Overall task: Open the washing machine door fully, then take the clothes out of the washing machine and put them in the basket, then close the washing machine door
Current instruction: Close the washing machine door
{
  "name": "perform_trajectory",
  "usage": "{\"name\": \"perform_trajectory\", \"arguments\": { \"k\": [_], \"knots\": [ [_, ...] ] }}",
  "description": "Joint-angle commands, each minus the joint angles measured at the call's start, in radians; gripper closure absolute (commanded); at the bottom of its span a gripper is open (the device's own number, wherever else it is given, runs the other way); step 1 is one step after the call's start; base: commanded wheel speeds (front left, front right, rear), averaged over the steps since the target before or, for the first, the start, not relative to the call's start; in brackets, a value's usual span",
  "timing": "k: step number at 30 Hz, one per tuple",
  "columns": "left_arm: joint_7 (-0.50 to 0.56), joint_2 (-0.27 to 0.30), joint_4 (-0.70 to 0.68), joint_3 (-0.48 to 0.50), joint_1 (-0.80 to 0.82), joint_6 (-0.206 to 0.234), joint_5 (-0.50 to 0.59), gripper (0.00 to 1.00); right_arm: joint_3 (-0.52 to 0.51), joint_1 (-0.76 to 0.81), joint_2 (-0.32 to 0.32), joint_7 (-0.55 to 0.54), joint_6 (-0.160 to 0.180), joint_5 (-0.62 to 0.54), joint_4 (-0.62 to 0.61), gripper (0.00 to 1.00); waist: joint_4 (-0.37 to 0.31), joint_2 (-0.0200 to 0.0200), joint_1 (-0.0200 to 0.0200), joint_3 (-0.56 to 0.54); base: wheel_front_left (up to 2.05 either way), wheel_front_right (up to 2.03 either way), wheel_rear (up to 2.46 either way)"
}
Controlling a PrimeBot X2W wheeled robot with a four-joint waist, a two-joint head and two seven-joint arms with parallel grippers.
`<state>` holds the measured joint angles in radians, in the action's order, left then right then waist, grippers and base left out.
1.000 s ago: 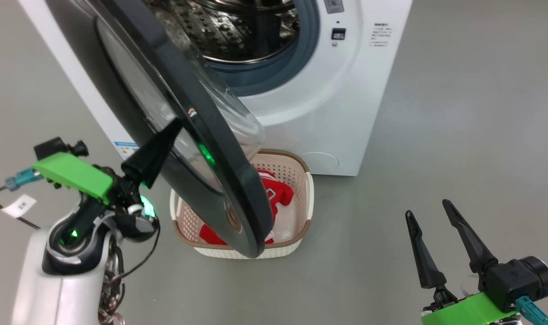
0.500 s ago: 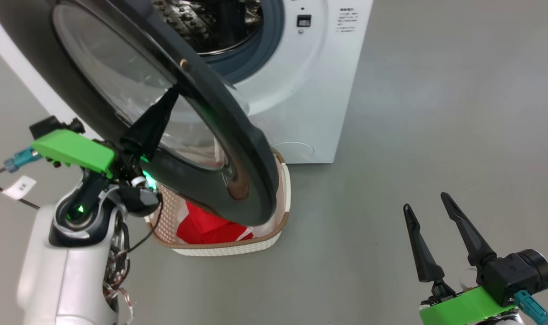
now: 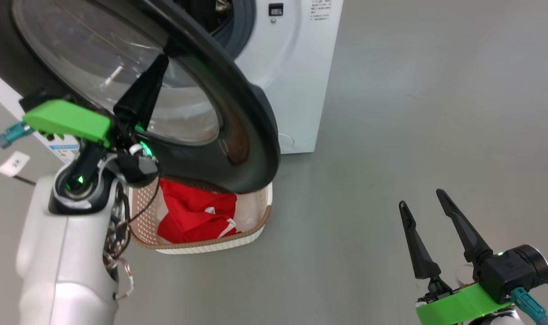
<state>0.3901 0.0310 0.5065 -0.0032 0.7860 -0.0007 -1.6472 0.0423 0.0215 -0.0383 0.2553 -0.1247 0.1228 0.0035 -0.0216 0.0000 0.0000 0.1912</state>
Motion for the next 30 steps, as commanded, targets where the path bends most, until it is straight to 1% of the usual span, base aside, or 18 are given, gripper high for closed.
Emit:
{"name": "perform_trajectory", "arguments": {
  "k": [1, 3, 6, 19, 30],
  "knots": [
    [-0.008, 0.019, -0.011, 0.013, 0.061, -0.016, -0.006, 1.0, 0.024, -0.04, -0.012, 0.006, -0.006, -0.004, -0.025, 0.0, -0.015, 0.0, 0.0, 0.016, 0.0, 0.0, 0.0],
    [-0.014, 0.019, 0.011, 0.012, 0.086, -0.014, -0.03, 1.0, 0.023, -0.043, -0.012, 0.006, -0.006, -0.004, -0.026, 0.0, -0.02, 0.0, 0.0, 0.025, 0.0, 0.0, 0.0],
    [-0.033, 0.019, 0.045, 0.009, 0.126, -0.022, -0.034, 1.0, 0.026, -0.05, -0.012, 0.006, -0.006, -0.003, -0.025, 0.0, -0.03, 0.0, 0.0, 0.039, 0.0, 0.0, 0.0],
    [-0.078, 0.029, 0.206, 0.016, 0.272, -0.067, -0.004, 1.0, 0.039, -0.068, -0.012, 0.006, -0.006, 0.01, -0.023, 0.0, -0.075, 0.0, 0.0, 0.085, 0.0, 0.0, 0.0],
    [-0.081, 0.052, 0.294, 0.029, 0.348, -0.102, 0.004, 1.0, 0.041, -0.08, -0.012, 0.006, -0.006, 0.019, -0.024, 0.0, -0.116, 0.0, 0.0, 0.117, 0.0, 0.0, 0.0]
  ]
}}
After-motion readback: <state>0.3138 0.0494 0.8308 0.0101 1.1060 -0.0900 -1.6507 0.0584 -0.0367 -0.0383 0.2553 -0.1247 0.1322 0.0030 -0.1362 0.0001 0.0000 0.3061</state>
